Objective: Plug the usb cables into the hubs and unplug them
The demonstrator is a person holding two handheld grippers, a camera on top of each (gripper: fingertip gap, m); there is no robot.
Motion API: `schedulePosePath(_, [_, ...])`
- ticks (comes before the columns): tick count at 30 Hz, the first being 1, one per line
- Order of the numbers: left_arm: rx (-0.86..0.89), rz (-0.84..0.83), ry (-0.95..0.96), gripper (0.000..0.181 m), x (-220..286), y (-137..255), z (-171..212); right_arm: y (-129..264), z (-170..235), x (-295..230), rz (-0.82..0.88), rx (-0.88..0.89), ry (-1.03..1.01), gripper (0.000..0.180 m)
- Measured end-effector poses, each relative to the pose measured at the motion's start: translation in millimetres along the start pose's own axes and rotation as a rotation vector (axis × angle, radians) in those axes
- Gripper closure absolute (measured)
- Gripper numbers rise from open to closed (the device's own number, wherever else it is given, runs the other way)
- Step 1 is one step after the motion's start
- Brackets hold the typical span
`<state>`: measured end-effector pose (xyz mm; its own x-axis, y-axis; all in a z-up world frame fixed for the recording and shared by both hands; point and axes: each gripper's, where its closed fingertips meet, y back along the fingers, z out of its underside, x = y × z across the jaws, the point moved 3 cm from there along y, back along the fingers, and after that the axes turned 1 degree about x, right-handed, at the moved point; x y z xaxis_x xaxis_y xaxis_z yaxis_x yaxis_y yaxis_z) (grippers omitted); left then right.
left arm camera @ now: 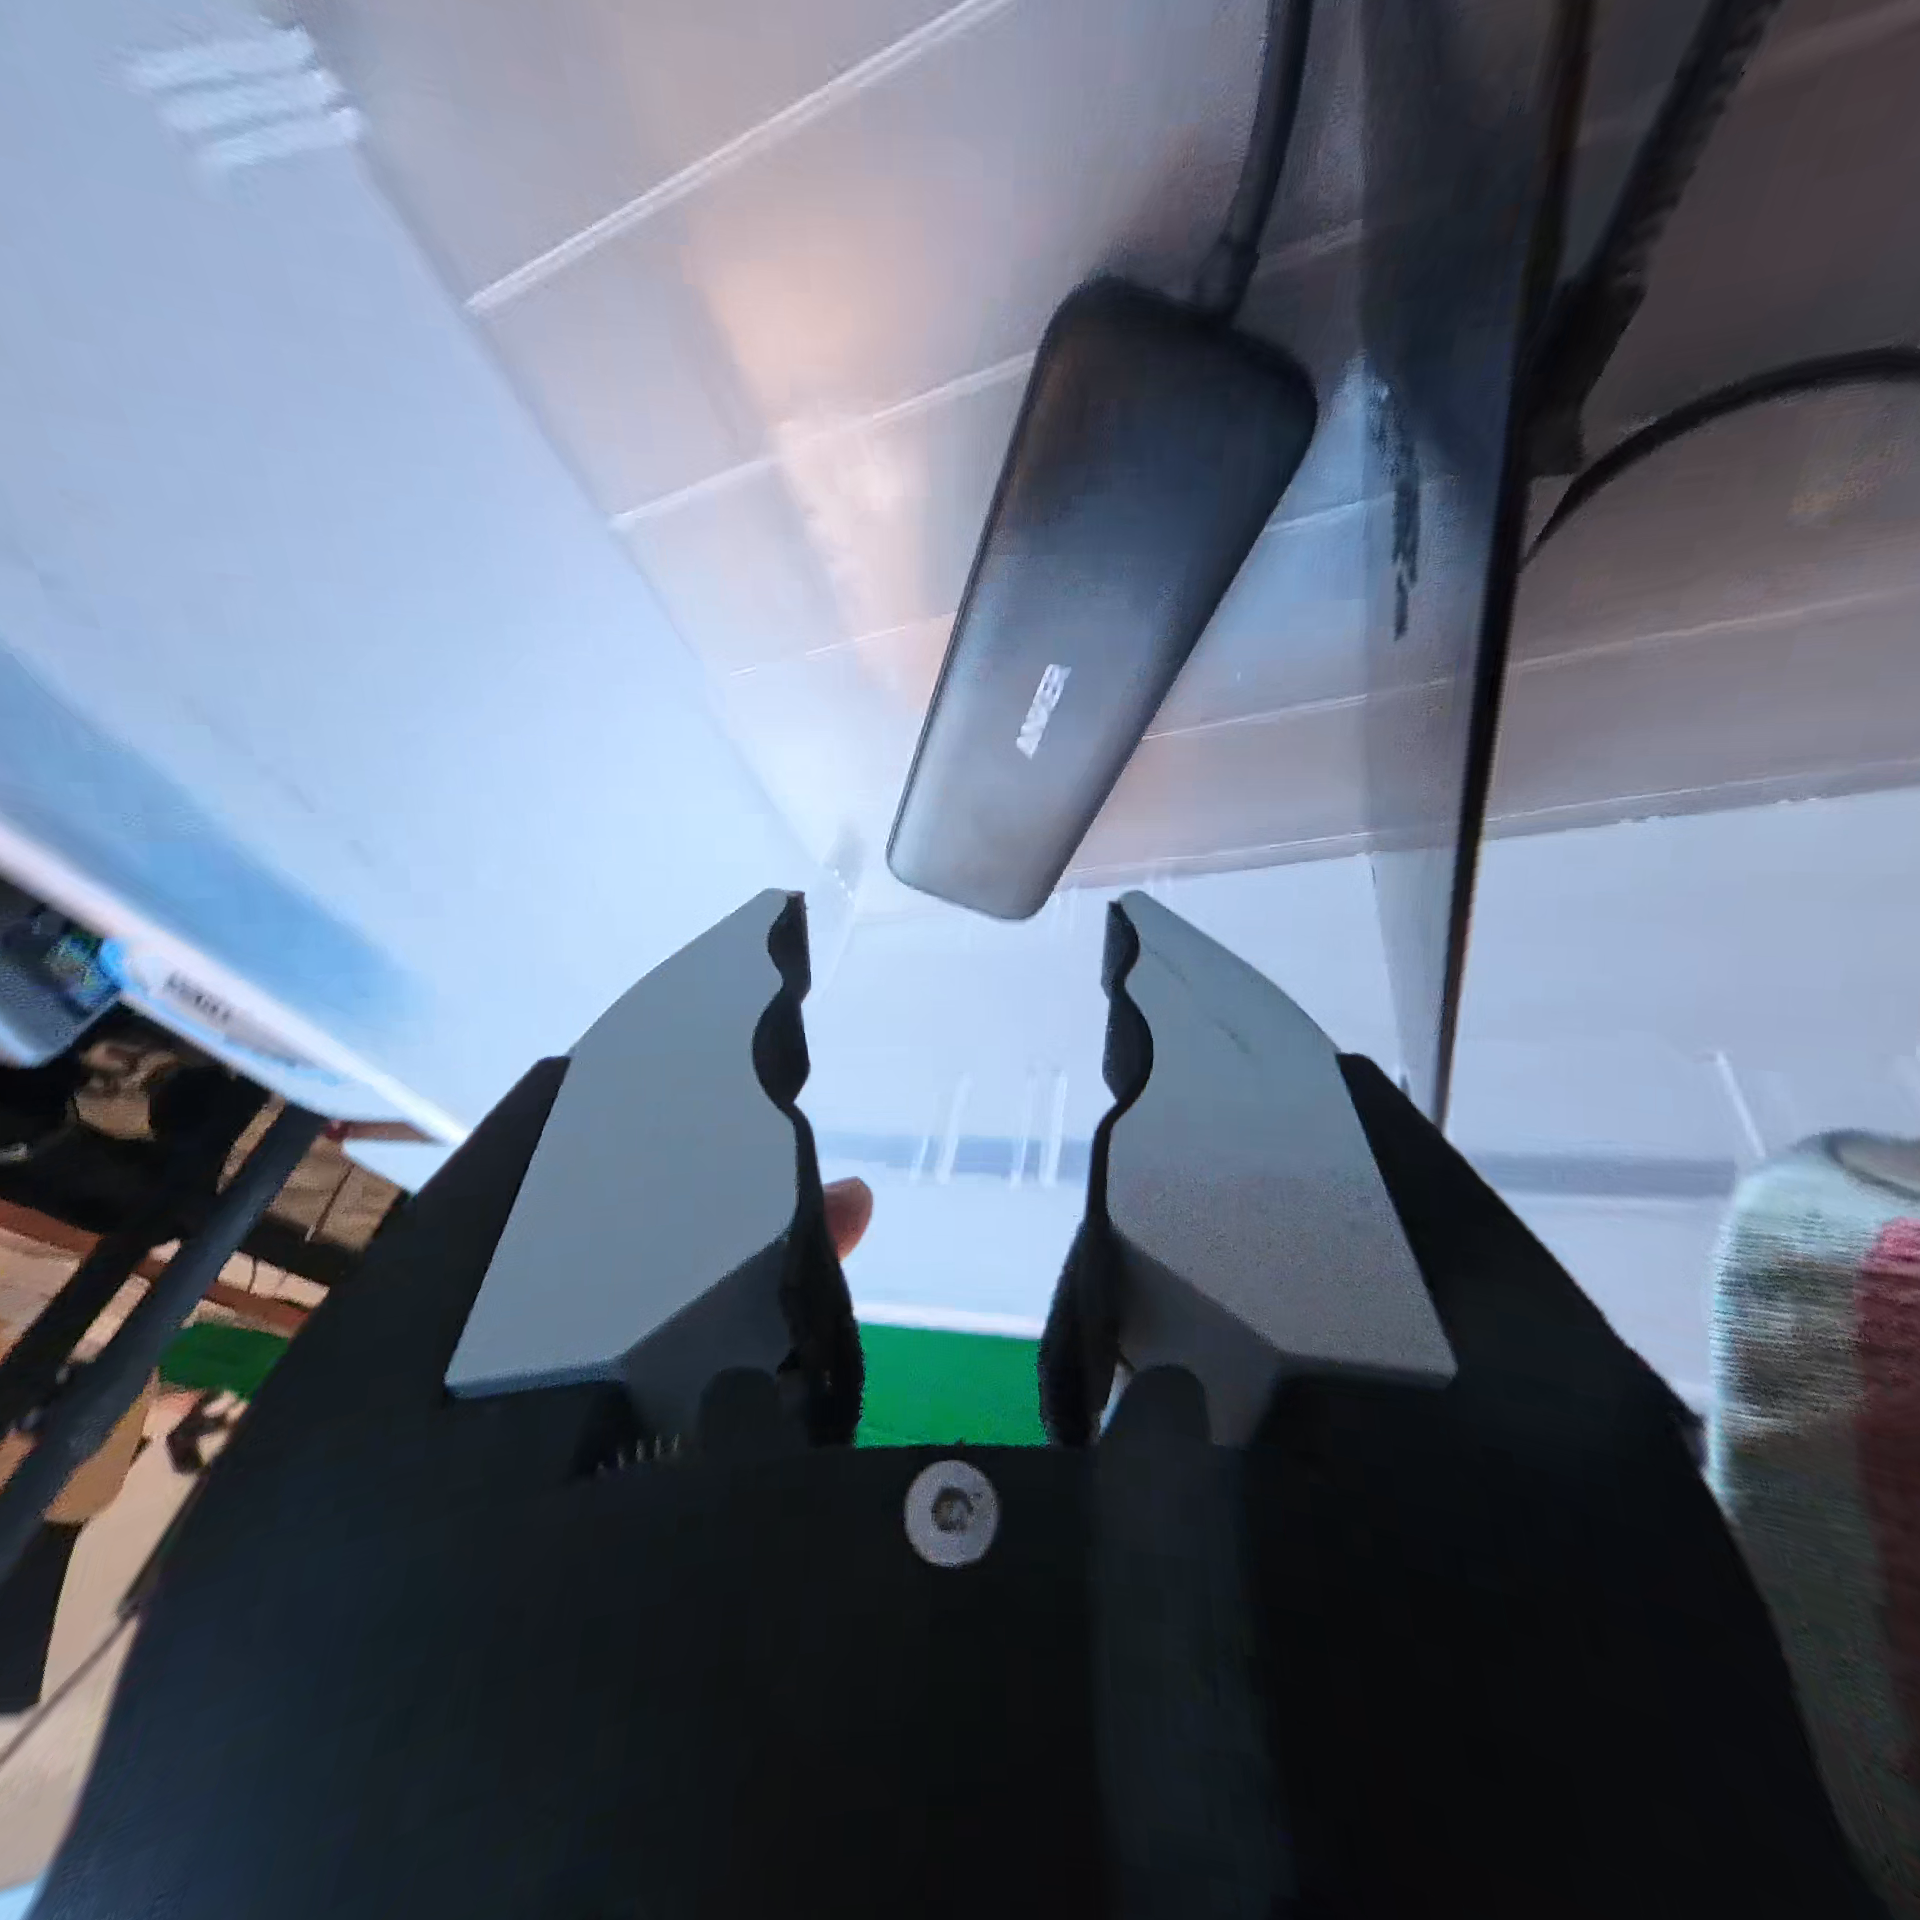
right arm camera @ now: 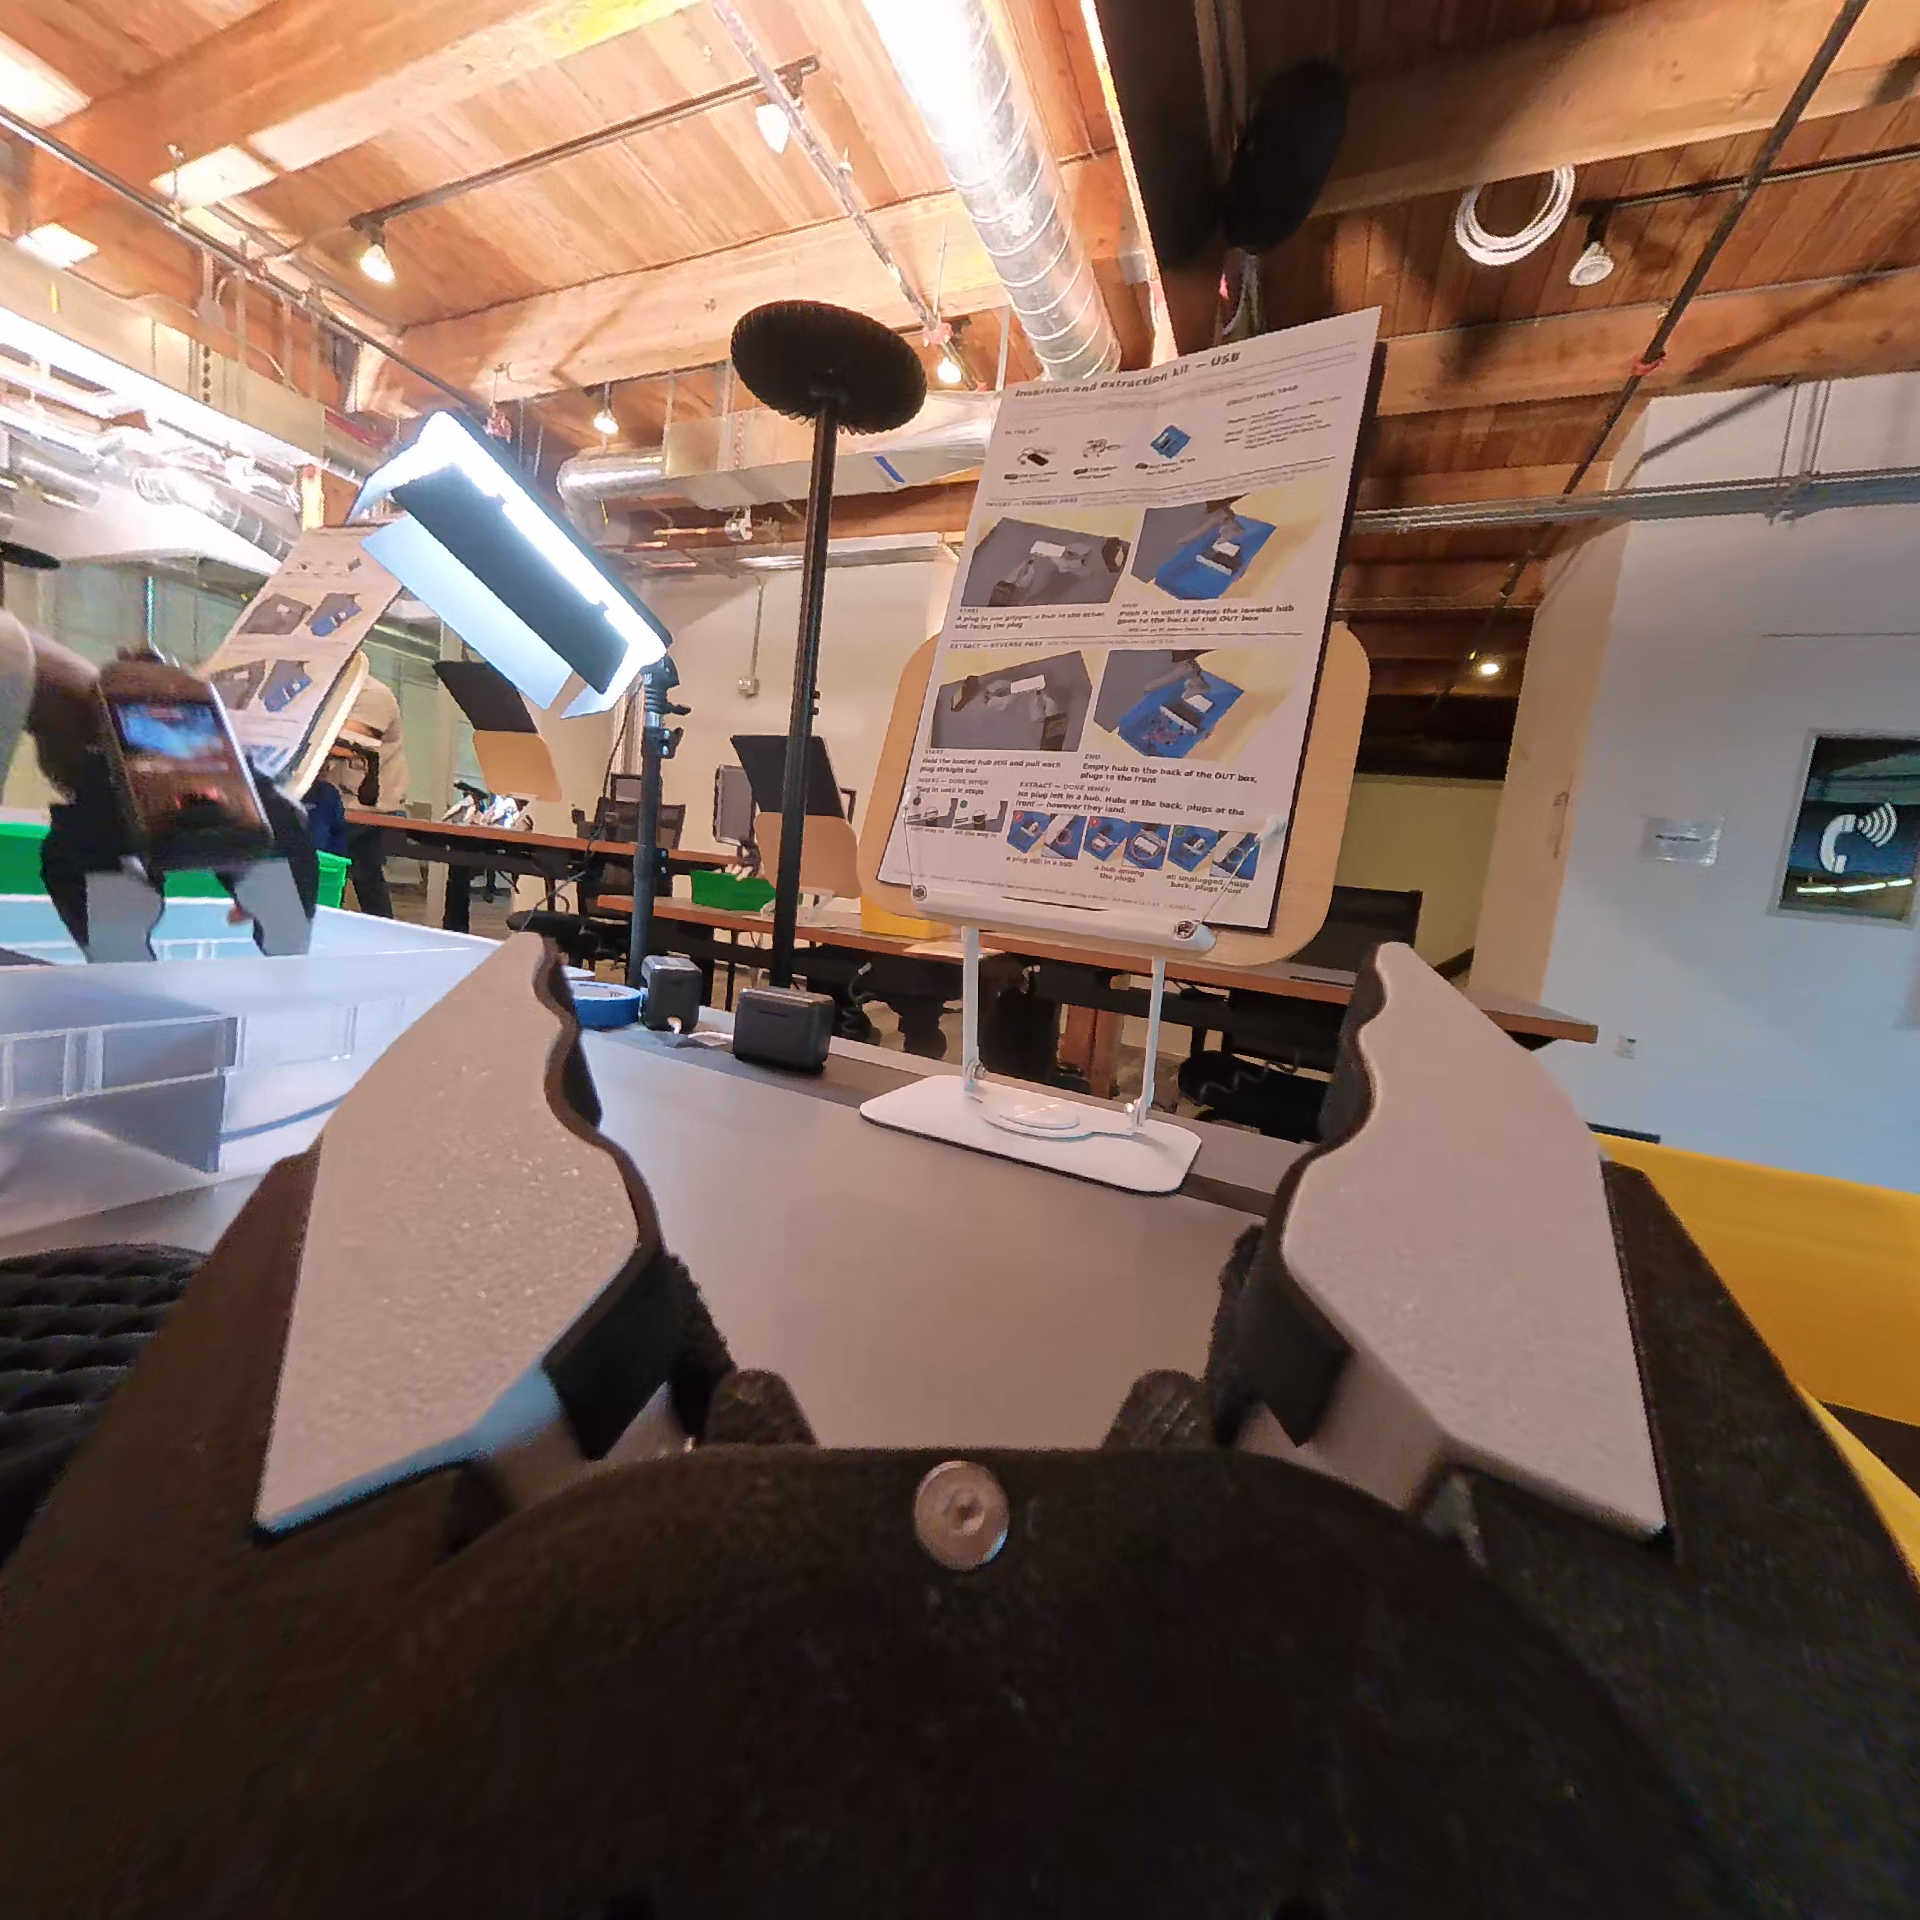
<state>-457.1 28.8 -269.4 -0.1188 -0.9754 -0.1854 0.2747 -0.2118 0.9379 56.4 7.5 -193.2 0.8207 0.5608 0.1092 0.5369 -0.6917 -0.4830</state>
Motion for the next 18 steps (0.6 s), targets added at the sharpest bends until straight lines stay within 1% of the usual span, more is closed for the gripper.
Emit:
schedulePosePath(4, [0.0, 0.057, -0.066, 0.122, 3.3, -19.8, -8.0, 1.2, -3.7, 3.0, 0.007, 0.029, -0.027, 0.045])
schedulePosePath(8, [-0.041, 0.157, -0.126, 0.123, 13.7, -36.4, -10.0, 1.8, -4.4, 3.5, 0.007, 0.035, -0.022, 0.046])
schedulePosePath(11, [-0.068, 0.155, -0.137, 0.127, 10.9, -39.0, -9.3, 1.1, -4.3, 3.2, 0.005, 0.035, -0.022, 0.046])
schedulePosePath(12, [-0.067, 0.159, -0.129, 0.134, 11.3, -39.0, -9.6, 0.9, -4.6, 3.3, 0.007, 0.036, -0.021, 0.046])
schedulePosePath(14, [-0.063, 0.153, -0.121, 0.135, 11.0, -39.0, -10.0, 1.7, -5.5, 4.3, 0.01, 0.042, -0.024, 0.047])
schedulePosePath(18, [0.017, 0.053, -0.014, 0.135, 7.1, -28.7, -11.3, 2.2, -5.0, 5.8, 0.015, 0.043, -0.036, 0.048])
